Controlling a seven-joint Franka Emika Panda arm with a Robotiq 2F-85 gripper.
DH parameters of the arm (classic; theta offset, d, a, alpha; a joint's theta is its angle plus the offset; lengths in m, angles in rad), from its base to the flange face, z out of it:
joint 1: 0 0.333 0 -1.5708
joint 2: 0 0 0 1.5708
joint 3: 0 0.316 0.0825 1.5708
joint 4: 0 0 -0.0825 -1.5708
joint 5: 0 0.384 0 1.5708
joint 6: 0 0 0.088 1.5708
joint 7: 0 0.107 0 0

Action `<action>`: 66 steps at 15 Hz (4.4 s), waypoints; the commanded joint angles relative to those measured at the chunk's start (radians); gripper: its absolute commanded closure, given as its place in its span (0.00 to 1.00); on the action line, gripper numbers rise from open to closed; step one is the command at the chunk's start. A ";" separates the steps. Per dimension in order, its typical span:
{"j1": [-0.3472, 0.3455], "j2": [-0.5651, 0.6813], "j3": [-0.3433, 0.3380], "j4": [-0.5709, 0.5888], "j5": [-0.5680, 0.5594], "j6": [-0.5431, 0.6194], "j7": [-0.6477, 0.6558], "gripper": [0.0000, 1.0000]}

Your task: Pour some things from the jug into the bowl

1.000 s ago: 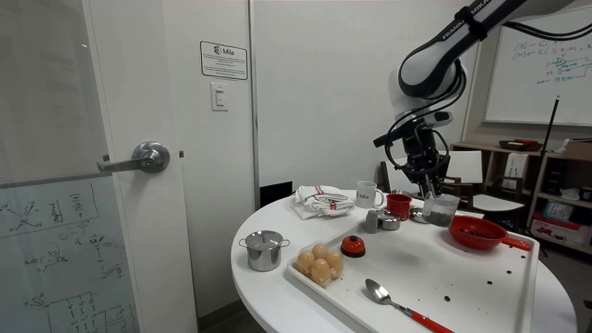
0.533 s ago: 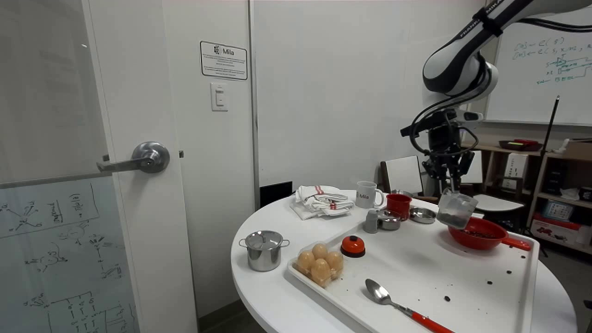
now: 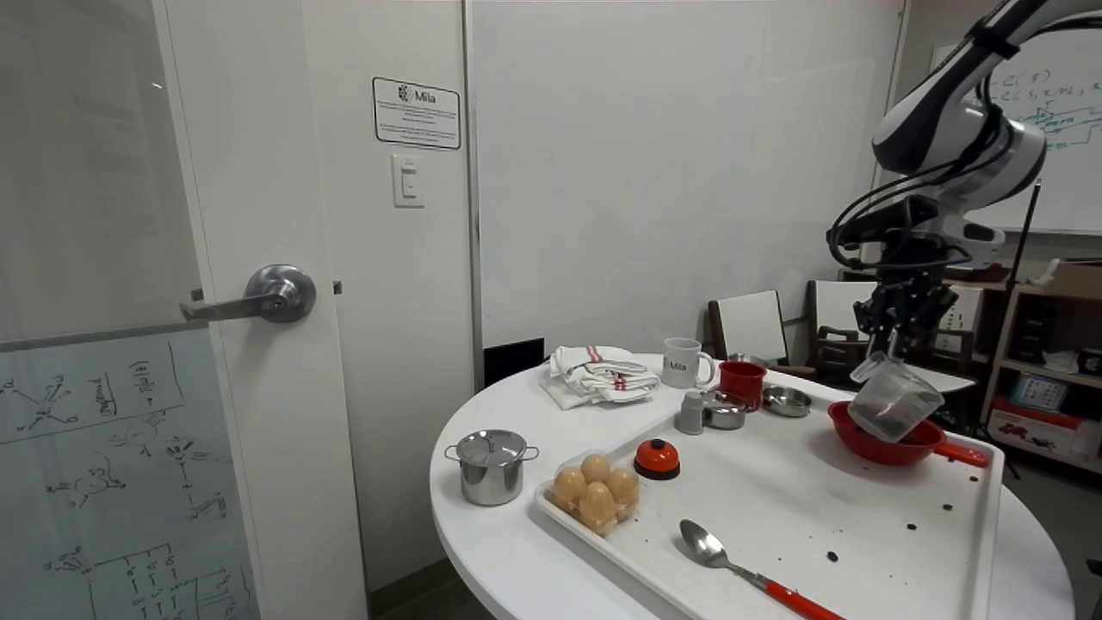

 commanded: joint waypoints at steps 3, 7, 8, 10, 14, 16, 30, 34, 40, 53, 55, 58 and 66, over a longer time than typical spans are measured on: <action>-0.015 -0.110 -0.063 -0.157 0.178 0.076 -0.164 0.93; 0.040 -0.127 -0.056 -0.144 0.011 0.128 -0.085 0.93; 0.060 -0.126 -0.045 -0.128 -0.048 0.131 -0.048 0.93; 0.087 -0.132 -0.026 -0.096 -0.141 0.112 0.002 0.93; 0.119 -0.174 0.005 -0.038 -0.262 0.079 0.056 0.93; 0.113 -0.146 0.013 -0.041 -0.235 0.098 0.039 0.93; 0.056 -0.029 0.004 0.199 -0.126 -0.240 -0.007 0.93; -0.010 0.008 -0.046 0.233 -0.046 -0.349 -0.016 0.93; -0.066 0.086 -0.080 0.223 0.013 -0.380 -0.156 0.93; -0.107 0.194 -0.118 0.223 0.019 -0.344 -0.696 0.93; -0.117 0.203 -0.122 0.229 0.032 -0.352 -0.770 0.93; -0.142 0.220 -0.125 0.245 0.078 -0.399 -0.828 0.93; -0.158 0.249 -0.149 0.276 0.118 -0.465 -0.799 0.93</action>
